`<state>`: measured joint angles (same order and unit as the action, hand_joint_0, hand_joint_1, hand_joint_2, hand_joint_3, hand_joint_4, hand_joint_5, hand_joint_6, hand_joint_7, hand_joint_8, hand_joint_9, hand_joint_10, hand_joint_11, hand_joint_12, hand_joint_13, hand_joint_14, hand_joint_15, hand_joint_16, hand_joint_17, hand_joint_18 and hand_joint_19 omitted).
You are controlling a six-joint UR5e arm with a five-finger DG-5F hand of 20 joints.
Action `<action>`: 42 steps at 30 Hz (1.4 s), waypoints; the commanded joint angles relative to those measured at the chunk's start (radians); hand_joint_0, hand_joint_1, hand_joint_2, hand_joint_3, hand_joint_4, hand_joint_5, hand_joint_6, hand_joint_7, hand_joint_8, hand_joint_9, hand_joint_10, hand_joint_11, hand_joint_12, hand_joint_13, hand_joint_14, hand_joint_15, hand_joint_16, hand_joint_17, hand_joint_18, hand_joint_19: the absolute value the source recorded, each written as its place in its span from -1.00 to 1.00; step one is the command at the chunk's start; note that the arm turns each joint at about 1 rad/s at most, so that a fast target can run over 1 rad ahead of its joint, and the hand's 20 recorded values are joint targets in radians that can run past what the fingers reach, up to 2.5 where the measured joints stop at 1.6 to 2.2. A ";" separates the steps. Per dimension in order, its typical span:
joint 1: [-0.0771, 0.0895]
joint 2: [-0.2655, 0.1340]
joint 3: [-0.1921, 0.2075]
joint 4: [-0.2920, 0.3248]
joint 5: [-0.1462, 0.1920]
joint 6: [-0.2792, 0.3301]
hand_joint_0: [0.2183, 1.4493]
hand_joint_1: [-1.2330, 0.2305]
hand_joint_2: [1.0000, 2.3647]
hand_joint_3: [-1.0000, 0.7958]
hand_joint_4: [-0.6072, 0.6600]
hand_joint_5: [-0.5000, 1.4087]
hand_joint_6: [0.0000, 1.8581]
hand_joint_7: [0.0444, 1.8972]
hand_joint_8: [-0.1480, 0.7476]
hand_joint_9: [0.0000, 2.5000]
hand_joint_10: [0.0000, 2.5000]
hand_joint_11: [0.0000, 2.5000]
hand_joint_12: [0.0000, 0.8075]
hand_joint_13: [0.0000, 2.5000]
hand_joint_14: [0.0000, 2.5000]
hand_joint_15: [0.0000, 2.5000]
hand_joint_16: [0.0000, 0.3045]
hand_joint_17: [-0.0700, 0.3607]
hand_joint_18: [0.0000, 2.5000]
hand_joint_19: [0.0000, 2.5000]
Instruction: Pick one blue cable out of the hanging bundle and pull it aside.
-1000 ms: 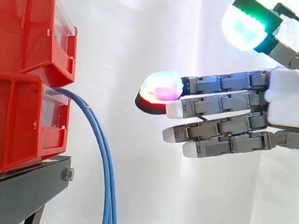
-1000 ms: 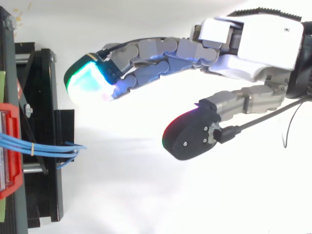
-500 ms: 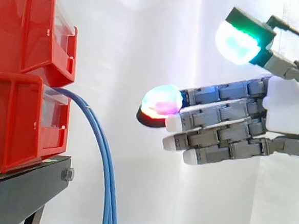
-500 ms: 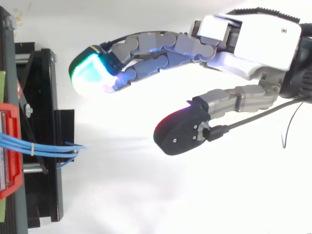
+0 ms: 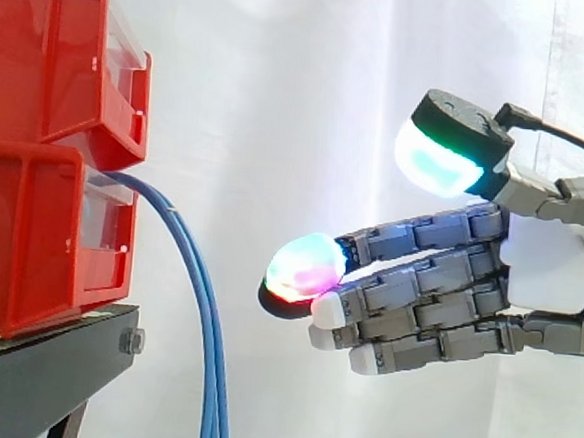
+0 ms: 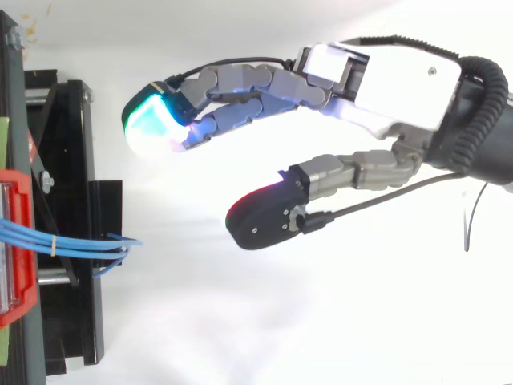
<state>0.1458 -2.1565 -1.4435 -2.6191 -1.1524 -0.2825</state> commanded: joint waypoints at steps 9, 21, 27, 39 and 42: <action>0.018 -0.135 0.084 0.106 0.005 -0.011 -0.53 -0.08 -1.00 -0.40 0.40 -0.63 -0.46 -0.21 -0.10 -0.59 -1.00 -0.93 -0.12 -0.76 -1.00 -0.93 -0.64 -0.11 -0.81 -0.77; 0.024 -0.253 0.210 0.091 -0.016 0.082 -0.52 -0.08 -1.00 -0.40 0.42 -0.61 -0.46 -0.16 -0.09 -0.56 -1.00 -0.92 -0.13 -0.74 -1.00 -0.92 -0.65 -0.12 -0.78 -0.76; 0.026 -0.253 0.210 0.090 -0.030 0.089 -0.50 -0.08 -1.00 -0.39 0.47 -0.59 -0.46 -0.14 -0.09 -0.53 -1.00 -0.92 -0.14 -0.72 -1.00 -0.91 -0.66 -0.13 -0.75 -0.75; 0.040 -0.252 0.235 0.099 -0.092 0.069 -0.47 -0.10 -0.99 -0.38 0.45 -0.55 -0.46 0.00 -0.09 -0.48 -1.00 -0.90 -0.14 -0.68 -1.00 -0.89 -0.67 -0.15 -0.71 -0.73; 0.038 -0.250 0.245 0.096 -0.092 0.074 -0.46 -0.10 -0.99 -0.37 0.41 -0.55 -0.46 0.07 -0.08 -0.48 -1.00 -0.89 -0.14 -0.67 -1.00 -0.89 -0.67 -0.15 -0.70 -0.72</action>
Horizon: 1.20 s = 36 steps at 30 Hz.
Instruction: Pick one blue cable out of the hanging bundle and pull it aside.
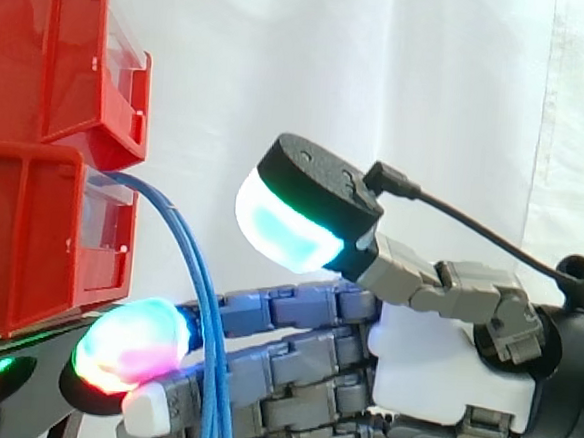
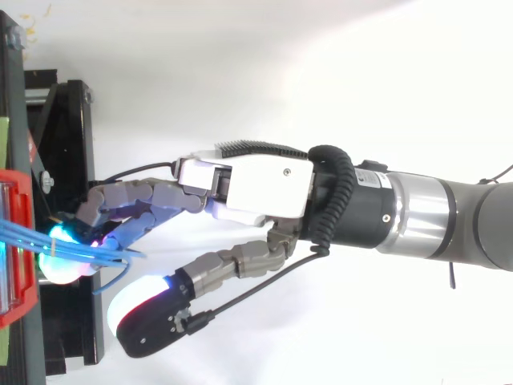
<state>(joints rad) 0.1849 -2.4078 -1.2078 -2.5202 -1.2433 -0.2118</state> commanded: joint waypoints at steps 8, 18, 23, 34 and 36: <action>-0.002 0.003 0.037 -0.061 -0.019 0.018 -0.43 -0.15 -0.99 -0.32 0.25 -0.54 -0.46 0.27 -0.09 -0.47 -1.00 -0.88 -0.15 -0.67 -1.00 -0.89 -0.68 -0.16 -0.69 -0.71; -0.015 0.047 0.039 -0.173 -0.044 0.037 -0.44 -0.24 -0.98 -0.18 0.13 -0.57 -0.33 0.22 -0.09 -0.48 -0.99 -0.85 -0.13 -0.67 -1.00 -0.88 -0.67 -0.15 -0.68 -0.70; -0.024 0.059 0.039 -0.201 -0.044 0.035 -0.45 -0.33 -0.98 -0.14 0.16 -0.62 -0.16 0.00 -0.07 -0.49 -0.99 -0.82 -0.12 -0.68 -0.99 -0.88 -0.67 -0.15 -0.68 -0.70; -0.035 0.076 0.047 -0.209 -0.039 0.022 -0.52 -0.22 -0.99 -0.38 0.22 -0.62 -0.16 -0.11 -0.05 -0.47 -0.99 -0.81 -0.09 -0.66 -1.00 -0.87 -0.65 -0.12 -0.66 -0.69; -0.038 0.075 0.047 -0.209 -0.025 0.014 -0.52 -0.20 -1.00 -0.40 0.22 -0.61 -0.18 -0.07 -0.03 -0.46 -0.99 -0.80 -0.08 -0.66 -1.00 -0.87 -0.65 -0.12 -0.67 -0.69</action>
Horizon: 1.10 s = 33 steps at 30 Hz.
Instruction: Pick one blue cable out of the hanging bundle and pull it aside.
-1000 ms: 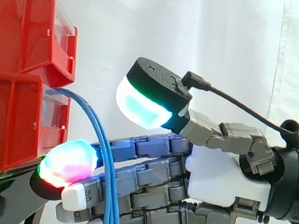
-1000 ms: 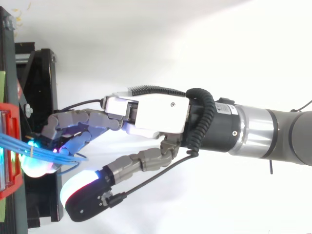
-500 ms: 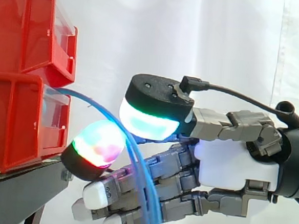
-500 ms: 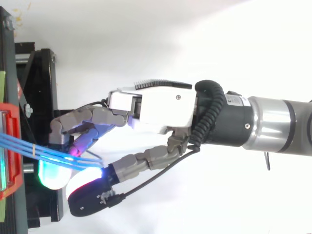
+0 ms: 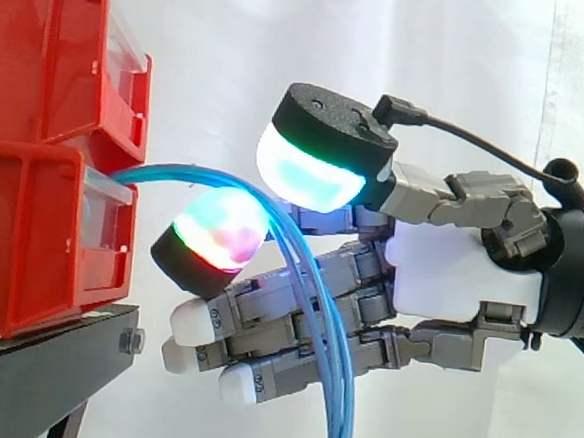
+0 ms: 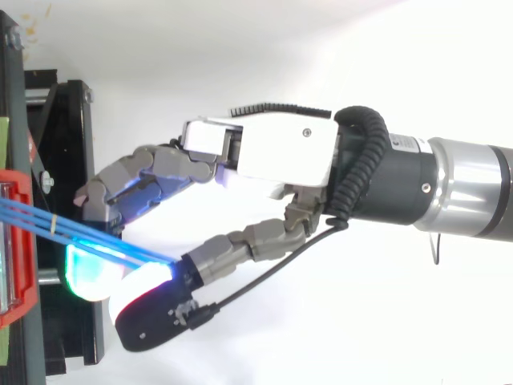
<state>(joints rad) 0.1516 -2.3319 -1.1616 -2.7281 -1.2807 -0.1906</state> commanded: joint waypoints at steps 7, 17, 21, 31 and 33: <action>-0.006 -0.010 0.000 0.001 0.044 -0.013 -0.55 -0.14 -1.00 -0.43 0.22 -0.59 -0.24 -0.01 -0.03 -0.46 -0.99 -0.80 -0.07 -0.66 -0.99 -0.86 -0.64 -0.10 -0.66 -0.68; -0.001 -0.035 0.005 0.010 0.044 -0.003 -0.54 -0.11 -1.00 -0.42 0.21 -0.58 -0.26 0.06 -0.02 -0.44 -0.99 -0.80 -0.07 -0.65 -0.99 -0.86 -0.64 -0.10 -0.66 -0.67; -0.004 -0.035 0.016 -0.004 0.044 -0.003 -0.54 -0.12 -1.00 -0.42 0.20 -0.58 -0.26 0.06 -0.02 -0.44 -0.99 -0.80 -0.07 -0.65 -0.99 -0.86 -0.64 -0.11 -0.65 -0.68; -0.007 -0.037 0.017 -0.016 0.055 -0.007 -0.54 -0.07 -1.00 -0.41 0.24 -0.56 -0.38 0.22 -0.03 -0.44 -0.99 -0.80 -0.07 -0.65 -0.99 -0.85 -0.64 -0.10 -0.65 -0.67; -0.006 -0.037 0.017 -0.032 0.063 -0.007 -0.54 -0.05 -1.00 -0.41 0.25 -0.56 -0.44 0.31 -0.03 -0.44 -0.99 -0.80 -0.06 -0.65 -0.99 -0.85 -0.64 -0.10 -0.65 -0.68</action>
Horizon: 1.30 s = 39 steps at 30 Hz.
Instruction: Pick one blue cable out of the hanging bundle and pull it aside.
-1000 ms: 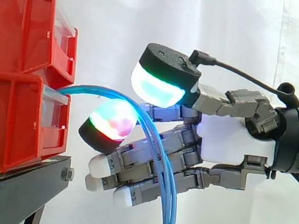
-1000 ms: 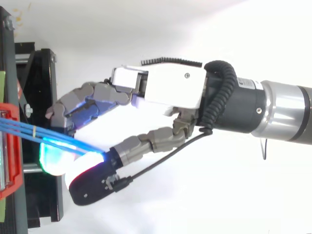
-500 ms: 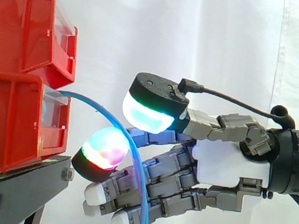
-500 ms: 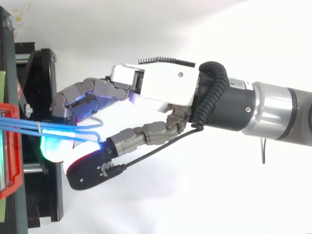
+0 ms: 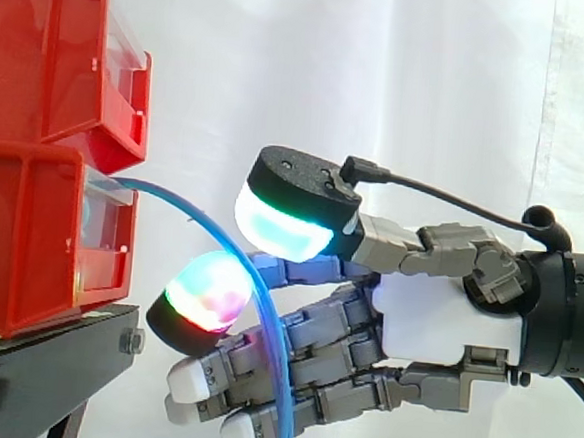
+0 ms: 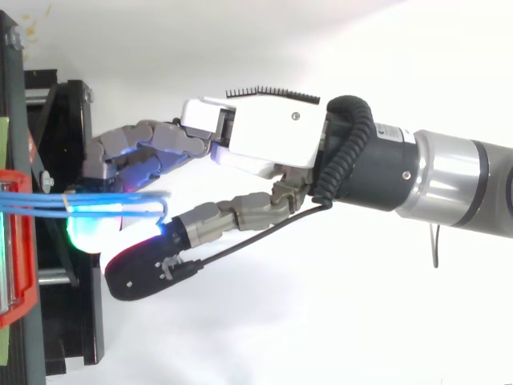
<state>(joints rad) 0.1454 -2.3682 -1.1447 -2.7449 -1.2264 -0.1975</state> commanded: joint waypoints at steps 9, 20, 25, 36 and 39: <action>-0.001 -0.013 0.000 -0.025 0.019 0.006 -0.54 -0.02 -1.00 -0.41 0.35 -0.57 -0.46 0.21 -0.03 -0.45 -0.99 -0.81 -0.06 -0.66 -0.99 -0.85 -0.64 -0.10 -0.66 -0.67; -0.009 -0.013 0.008 -0.044 0.033 0.004 -0.54 0.00 -1.00 -0.41 0.38 -0.57 -0.46 0.15 -0.03 -0.44 -0.99 -0.81 -0.07 -0.66 -0.99 -0.85 -0.64 -0.10 -0.67 -0.67; -0.010 -0.013 0.014 -0.052 0.070 0.004 -0.54 0.00 -1.00 -0.41 0.39 -0.57 -0.46 0.15 -0.03 -0.44 -0.99 -0.81 -0.07 -0.66 -0.99 -0.85 -0.64 -0.10 -0.67 -0.67; -0.013 -0.013 0.074 -0.121 0.068 -0.002 -0.42 -0.11 -0.98 -0.21 0.11 -0.58 -0.34 0.24 -0.05 -0.43 -0.99 -0.78 -0.11 -0.65 -0.99 -0.86 -0.67 -0.15 -0.66 -0.67; -0.013 -0.013 0.085 -0.125 0.067 -0.010 -0.42 -0.13 -0.97 -0.12 0.16 -0.64 -0.17 -0.08 -0.04 -0.44 -0.99 -0.75 -0.10 -0.65 -0.99 -0.86 -0.67 -0.14 -0.64 -0.67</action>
<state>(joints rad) 0.1321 -2.3803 -1.0716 -2.8639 -1.1575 -0.2008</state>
